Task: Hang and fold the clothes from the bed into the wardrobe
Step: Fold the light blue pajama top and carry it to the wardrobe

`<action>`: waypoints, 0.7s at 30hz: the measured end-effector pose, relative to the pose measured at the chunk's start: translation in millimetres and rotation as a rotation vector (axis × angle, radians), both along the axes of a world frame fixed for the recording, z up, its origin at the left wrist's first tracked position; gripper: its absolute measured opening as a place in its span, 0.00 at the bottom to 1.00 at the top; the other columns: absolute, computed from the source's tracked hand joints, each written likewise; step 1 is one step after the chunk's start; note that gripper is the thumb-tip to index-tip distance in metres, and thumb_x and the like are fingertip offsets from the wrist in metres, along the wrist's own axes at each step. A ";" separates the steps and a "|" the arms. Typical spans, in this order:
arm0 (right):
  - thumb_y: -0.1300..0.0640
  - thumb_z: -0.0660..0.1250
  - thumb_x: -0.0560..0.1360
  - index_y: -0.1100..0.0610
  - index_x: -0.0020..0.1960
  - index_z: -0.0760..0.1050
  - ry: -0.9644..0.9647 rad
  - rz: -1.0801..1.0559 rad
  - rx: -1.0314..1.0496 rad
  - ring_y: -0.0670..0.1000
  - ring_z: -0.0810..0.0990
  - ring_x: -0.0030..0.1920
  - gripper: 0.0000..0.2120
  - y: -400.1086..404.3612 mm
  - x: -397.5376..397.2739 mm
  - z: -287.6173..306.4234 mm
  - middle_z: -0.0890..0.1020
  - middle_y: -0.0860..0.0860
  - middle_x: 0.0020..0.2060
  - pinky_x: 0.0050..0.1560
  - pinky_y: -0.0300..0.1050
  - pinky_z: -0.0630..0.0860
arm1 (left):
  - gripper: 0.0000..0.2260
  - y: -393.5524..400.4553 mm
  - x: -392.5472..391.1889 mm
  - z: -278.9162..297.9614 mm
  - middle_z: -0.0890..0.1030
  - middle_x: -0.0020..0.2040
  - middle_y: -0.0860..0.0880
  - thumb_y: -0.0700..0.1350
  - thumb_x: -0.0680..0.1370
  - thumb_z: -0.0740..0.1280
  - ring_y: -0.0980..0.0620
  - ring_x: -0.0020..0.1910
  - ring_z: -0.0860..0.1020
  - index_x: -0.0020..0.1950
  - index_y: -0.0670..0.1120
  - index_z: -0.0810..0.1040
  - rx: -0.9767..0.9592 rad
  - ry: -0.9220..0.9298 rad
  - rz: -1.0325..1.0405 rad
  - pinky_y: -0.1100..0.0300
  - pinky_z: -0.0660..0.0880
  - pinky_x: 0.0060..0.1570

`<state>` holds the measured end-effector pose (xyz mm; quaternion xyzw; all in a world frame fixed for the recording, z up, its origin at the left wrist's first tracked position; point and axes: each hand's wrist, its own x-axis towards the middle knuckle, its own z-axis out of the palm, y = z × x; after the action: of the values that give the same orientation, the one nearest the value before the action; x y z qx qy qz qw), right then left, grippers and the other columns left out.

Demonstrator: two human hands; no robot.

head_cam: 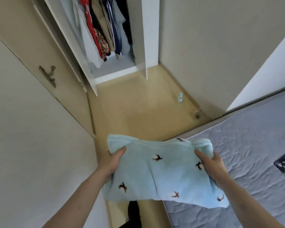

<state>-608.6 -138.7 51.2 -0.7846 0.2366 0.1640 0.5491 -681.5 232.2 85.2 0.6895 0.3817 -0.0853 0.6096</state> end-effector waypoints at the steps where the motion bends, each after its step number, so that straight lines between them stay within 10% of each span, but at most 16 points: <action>1: 0.39 0.76 0.72 0.49 0.68 0.77 -0.030 0.020 0.005 0.53 0.84 0.49 0.28 21.8 19.9 7.5 0.85 0.48 0.51 0.45 0.48 0.80 | 0.16 22.3 13.6 8.1 0.85 0.54 0.54 0.60 0.75 0.74 0.50 0.53 0.83 0.58 0.54 0.81 0.001 -0.027 0.013 0.51 0.79 0.53; 21: 0.40 0.78 0.70 0.44 0.59 0.80 -0.364 0.246 0.131 0.53 0.85 0.51 0.21 266.7 408.8 154.8 0.87 0.47 0.50 0.54 0.57 0.82 | 0.15 259.6 331.2 145.0 0.87 0.50 0.53 0.56 0.74 0.76 0.53 0.47 0.86 0.57 0.51 0.83 0.086 -0.396 0.193 0.58 0.79 0.43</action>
<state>-199.8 128.0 205.9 -0.7867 0.0252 0.1006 0.6085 -350.3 491.8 230.1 0.6784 0.3222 0.1268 0.6481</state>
